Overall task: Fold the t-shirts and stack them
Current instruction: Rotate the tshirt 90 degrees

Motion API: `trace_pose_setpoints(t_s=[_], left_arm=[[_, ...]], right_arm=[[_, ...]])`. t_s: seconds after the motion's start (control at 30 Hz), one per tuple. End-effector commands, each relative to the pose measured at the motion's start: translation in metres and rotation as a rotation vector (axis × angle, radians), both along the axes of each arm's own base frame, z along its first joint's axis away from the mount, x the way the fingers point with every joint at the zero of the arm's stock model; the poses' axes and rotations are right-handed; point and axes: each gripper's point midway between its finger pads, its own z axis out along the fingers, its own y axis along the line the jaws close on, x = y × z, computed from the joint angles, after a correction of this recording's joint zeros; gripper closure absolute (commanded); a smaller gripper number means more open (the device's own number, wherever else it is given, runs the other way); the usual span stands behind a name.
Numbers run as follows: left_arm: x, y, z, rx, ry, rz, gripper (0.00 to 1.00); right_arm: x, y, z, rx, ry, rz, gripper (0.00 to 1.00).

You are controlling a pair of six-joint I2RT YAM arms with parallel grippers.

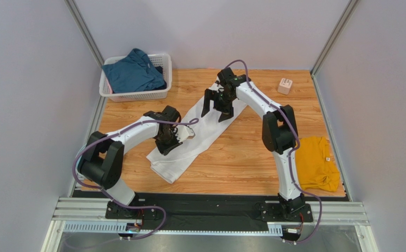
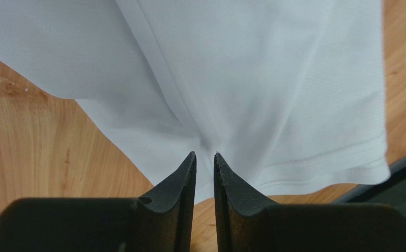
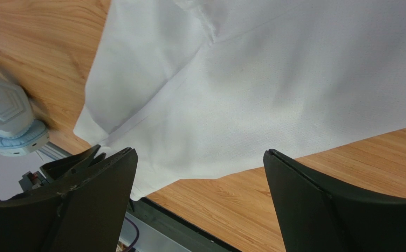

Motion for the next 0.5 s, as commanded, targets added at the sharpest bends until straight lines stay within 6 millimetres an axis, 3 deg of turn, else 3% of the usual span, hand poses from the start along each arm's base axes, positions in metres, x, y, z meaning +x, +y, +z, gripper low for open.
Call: trace_pose_setpoints(t_s=[0.0,0.17,0.47], left_arm=[[0.032,0.008,-0.009,0.088,-0.112,-0.025,0.76],[0.036,0.015,-0.027,0.139,-0.12,-0.052,0.77],[0.015,0.008,-0.047,0.214,-0.106,-0.185,0.78]], right_arm=[[0.009,-0.014,-0.022,-0.076,0.019,-0.04,0.02],[0.021,-0.026,-0.044,-0.105,0.064,-0.074,0.02],[0.055,-0.067,-0.079,-0.057,0.18,-0.191,0.03]])
